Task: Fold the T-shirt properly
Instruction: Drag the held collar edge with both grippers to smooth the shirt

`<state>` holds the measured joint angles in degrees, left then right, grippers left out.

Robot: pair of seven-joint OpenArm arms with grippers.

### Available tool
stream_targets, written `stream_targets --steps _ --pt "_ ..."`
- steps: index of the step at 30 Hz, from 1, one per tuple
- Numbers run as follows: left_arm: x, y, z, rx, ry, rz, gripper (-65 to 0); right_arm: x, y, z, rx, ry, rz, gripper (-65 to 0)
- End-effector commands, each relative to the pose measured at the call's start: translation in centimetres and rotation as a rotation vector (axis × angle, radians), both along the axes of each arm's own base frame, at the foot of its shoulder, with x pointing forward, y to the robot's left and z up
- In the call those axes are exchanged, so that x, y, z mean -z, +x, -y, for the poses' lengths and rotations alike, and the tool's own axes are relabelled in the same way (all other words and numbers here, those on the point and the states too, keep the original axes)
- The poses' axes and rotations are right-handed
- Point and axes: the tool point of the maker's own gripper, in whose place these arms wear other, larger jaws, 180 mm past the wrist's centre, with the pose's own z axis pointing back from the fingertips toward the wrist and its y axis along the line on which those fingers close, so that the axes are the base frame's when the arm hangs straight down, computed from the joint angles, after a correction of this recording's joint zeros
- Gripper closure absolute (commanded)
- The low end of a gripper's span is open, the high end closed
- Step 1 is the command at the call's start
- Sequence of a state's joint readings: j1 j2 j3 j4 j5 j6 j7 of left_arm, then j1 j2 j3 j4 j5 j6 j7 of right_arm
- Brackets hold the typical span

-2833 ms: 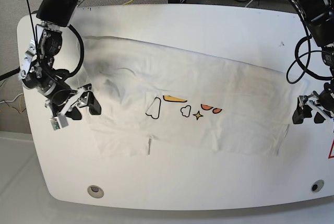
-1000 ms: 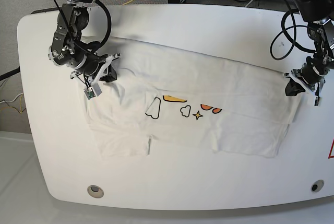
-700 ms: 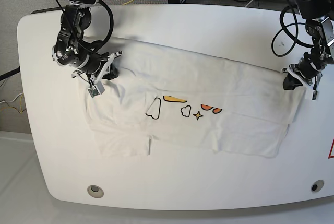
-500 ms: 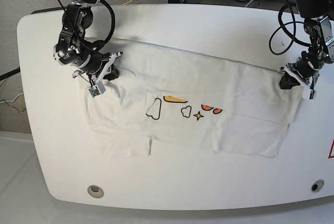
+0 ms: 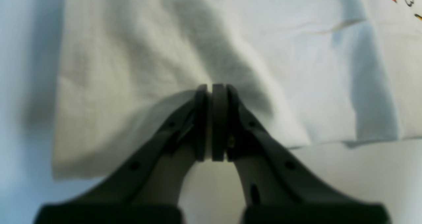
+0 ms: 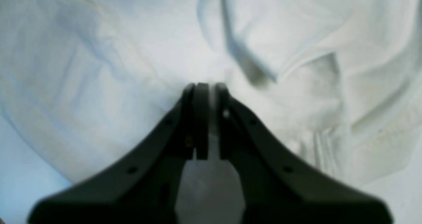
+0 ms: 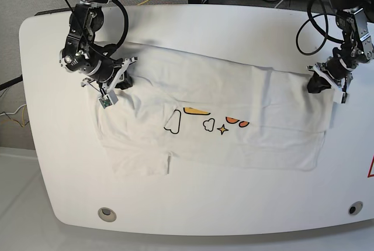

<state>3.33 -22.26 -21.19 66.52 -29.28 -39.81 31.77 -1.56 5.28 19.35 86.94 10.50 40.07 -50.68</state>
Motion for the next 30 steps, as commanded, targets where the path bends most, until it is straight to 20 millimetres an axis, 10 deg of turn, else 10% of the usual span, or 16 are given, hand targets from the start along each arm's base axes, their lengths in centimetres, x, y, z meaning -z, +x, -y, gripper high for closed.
stream_targets --steps 1,30 --pt "0.2 -1.1 -0.5 0.028 0.047 -0.033 -2.2 0.6 -0.8 1.2 -0.007 -0.063 -0.050 -4.5" --pt "2.0 -5.2 0.9 0.094 0.082 -0.171 -2.2 1.1 -2.5 4.8 -0.014 -0.146 -0.070 -4.5"
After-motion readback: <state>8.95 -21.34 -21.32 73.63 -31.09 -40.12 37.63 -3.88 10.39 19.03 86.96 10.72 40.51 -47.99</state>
